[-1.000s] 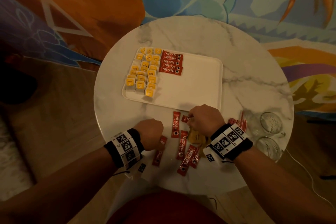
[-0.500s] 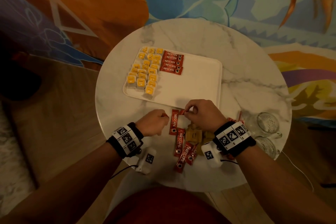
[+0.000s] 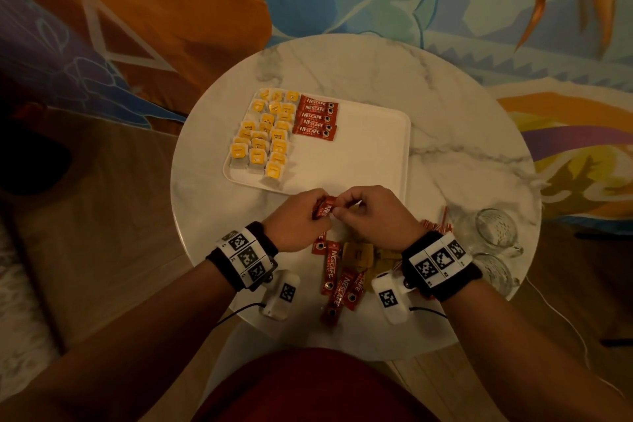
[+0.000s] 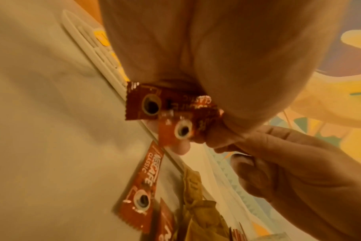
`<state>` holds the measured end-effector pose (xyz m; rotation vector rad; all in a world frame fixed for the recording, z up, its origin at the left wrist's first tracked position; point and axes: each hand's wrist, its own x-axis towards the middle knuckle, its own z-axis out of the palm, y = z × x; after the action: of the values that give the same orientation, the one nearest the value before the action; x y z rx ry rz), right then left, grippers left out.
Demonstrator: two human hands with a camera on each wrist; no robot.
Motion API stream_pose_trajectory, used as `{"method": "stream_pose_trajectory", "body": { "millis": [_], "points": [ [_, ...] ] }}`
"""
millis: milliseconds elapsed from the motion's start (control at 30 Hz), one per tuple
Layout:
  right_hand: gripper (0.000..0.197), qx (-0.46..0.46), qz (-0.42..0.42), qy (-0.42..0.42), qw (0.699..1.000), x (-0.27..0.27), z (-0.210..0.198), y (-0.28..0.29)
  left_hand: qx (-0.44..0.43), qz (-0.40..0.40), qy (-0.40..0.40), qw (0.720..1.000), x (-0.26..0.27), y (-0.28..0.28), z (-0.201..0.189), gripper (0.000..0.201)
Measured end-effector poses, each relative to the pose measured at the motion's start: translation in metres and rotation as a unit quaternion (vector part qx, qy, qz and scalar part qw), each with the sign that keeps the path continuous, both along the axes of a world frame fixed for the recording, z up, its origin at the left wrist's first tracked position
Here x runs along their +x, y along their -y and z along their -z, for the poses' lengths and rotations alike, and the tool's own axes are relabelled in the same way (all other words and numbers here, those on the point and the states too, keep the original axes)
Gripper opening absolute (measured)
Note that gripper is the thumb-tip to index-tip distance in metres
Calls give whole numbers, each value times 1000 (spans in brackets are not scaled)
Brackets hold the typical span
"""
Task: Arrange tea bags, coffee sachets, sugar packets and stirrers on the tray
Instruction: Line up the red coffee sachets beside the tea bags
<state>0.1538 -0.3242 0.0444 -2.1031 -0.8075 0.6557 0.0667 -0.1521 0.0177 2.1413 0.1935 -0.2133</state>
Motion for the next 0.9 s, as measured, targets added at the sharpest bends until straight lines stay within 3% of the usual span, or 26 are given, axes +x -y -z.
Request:
{"method": "stream_pose_trajectory", "body": {
  "millis": [133,333,500,600,700,900],
  "points": [
    [7,-49,-77,49,995,-5,-2,11,37,32,-68,996,-1,1,4,33],
    [19,-157,-253,98,950,-20,6,19,148,24,-84,985,-5,0,24,22],
    [25,-208,-310,114,921,-30,16,18,208,-18,-72,975,-3,7,29,29],
    [24,-227,-326,130,909,-33,22,16,228,-2,-85,970,0,6,32,24],
    [16,-248,-327,143,901,-34,24,14,234,7,-100,967,1,5,32,31],
    [14,-241,-336,142,899,-32,19,15,163,-16,-97,982,-1,3,21,11]
  ]
}}
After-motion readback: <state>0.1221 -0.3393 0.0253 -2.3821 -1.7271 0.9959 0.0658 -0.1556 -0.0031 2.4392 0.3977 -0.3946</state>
